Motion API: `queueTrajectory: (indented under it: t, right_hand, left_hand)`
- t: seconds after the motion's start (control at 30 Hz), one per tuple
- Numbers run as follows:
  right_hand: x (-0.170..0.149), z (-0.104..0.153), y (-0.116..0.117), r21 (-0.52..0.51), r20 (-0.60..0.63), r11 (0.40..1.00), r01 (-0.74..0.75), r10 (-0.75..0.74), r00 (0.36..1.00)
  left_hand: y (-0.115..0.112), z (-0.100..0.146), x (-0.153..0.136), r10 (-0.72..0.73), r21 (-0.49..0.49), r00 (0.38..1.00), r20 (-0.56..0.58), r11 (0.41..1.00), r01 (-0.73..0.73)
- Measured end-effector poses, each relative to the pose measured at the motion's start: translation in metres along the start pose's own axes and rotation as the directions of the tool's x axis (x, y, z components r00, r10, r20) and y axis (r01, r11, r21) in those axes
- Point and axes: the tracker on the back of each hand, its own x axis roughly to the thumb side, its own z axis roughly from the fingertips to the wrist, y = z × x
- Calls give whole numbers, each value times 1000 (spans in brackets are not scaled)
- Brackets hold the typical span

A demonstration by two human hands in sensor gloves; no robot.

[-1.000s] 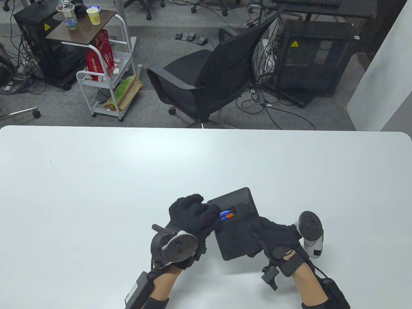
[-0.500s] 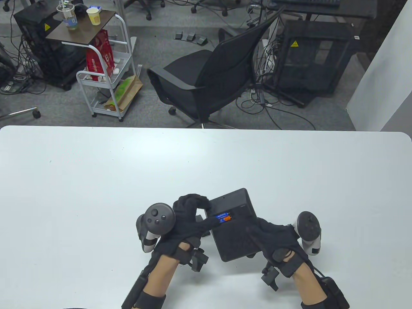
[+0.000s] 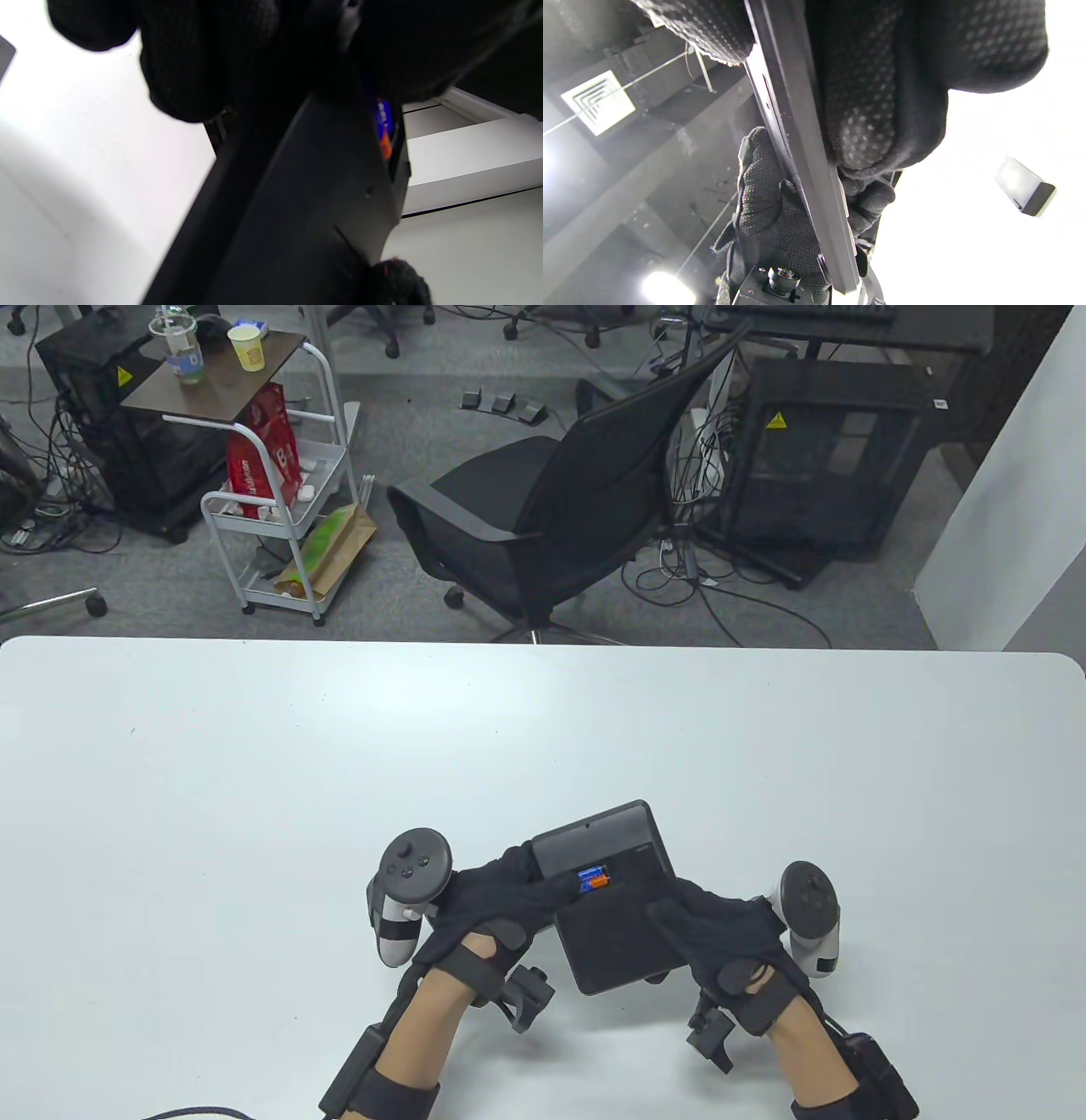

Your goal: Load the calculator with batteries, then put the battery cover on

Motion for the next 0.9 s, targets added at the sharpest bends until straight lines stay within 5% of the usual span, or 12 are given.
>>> queueTrajectory:
  t: [0.9]
  right_hand:
    - [-13, 0, -14, -88, -63, 996, 0, -6, 998]
  left_hand:
    - [4, -6, -21, 90, 30, 996, 12, 995, -91]
